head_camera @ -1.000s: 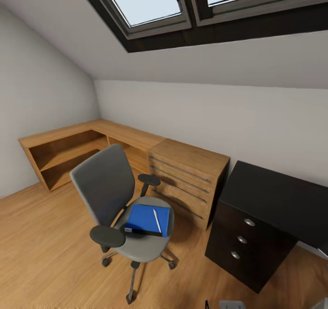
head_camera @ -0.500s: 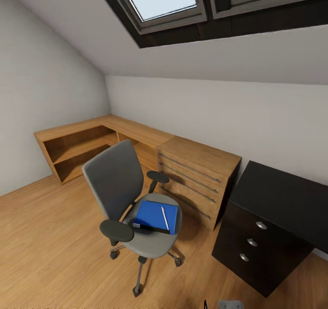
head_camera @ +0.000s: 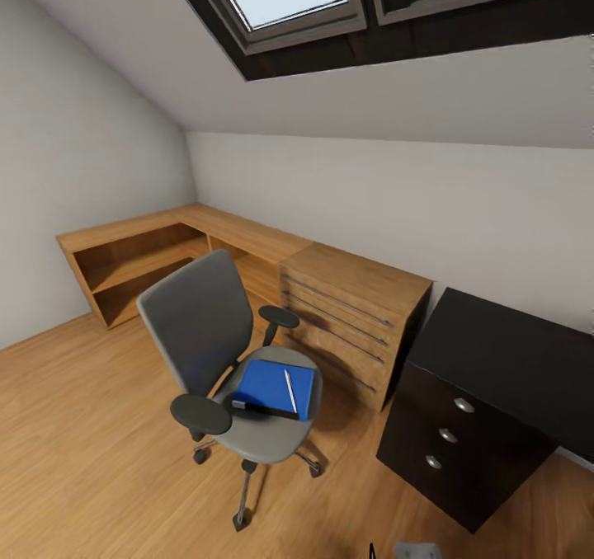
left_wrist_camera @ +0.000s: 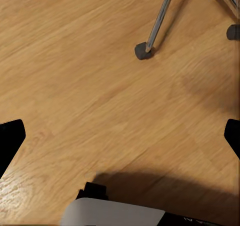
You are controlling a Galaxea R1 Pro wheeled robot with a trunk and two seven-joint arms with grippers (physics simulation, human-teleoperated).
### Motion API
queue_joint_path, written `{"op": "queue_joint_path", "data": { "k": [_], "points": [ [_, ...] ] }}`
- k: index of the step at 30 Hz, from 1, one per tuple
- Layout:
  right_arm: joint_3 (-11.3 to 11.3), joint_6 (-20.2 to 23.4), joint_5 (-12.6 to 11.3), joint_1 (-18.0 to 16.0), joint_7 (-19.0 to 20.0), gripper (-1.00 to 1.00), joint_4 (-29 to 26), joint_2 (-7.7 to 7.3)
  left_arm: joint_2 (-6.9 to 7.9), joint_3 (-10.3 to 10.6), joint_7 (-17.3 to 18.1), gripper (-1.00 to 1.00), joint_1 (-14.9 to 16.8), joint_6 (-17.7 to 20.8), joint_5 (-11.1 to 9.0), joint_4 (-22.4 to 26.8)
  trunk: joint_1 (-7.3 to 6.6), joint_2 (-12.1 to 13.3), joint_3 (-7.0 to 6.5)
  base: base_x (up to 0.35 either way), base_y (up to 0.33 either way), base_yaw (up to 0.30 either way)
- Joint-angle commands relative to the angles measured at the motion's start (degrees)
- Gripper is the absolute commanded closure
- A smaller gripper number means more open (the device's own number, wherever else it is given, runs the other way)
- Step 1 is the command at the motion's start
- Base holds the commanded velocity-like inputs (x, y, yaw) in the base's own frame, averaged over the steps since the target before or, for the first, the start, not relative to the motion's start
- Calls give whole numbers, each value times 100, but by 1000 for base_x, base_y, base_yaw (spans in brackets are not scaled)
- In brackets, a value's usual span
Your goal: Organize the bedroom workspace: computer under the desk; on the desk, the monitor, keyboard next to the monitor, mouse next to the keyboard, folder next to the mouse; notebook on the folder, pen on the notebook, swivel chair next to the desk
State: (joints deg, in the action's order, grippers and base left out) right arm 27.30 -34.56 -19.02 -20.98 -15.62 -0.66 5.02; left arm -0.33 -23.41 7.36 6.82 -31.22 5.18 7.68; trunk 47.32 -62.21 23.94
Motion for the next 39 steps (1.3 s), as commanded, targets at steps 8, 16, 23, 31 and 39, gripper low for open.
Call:
{"op": "queue_joint_path", "data": {
  "k": [8,16,23,31,39],
  "points": [
    [48,-7,-38,-3,-21,-100,36,-5,-2,-49,15,-100,0,-9,53,3,0,-4,8,0,-151,0],
    [53,0,-33,-3,-18,-100,56,10,-2,-49,19,-100,1,-7,53,0,0,-4,8,1,-13,0],
    [51,-2,-34,-3,-20,-100,57,15,-2,-49,26,-100,3,-12,57,0,0,-4,8,133,20,0],
    [56,-2,-36,-3,-20,-100,58,23,-2,-49,29,-100,4,-9,54,1,0,-4,8,284,17,0],
    [55,-7,-39,-3,-19,-100,57,18,-2,-49,29,-100,2,-7,54,-1,0,-4,8,90,1,0]
  ]
}}
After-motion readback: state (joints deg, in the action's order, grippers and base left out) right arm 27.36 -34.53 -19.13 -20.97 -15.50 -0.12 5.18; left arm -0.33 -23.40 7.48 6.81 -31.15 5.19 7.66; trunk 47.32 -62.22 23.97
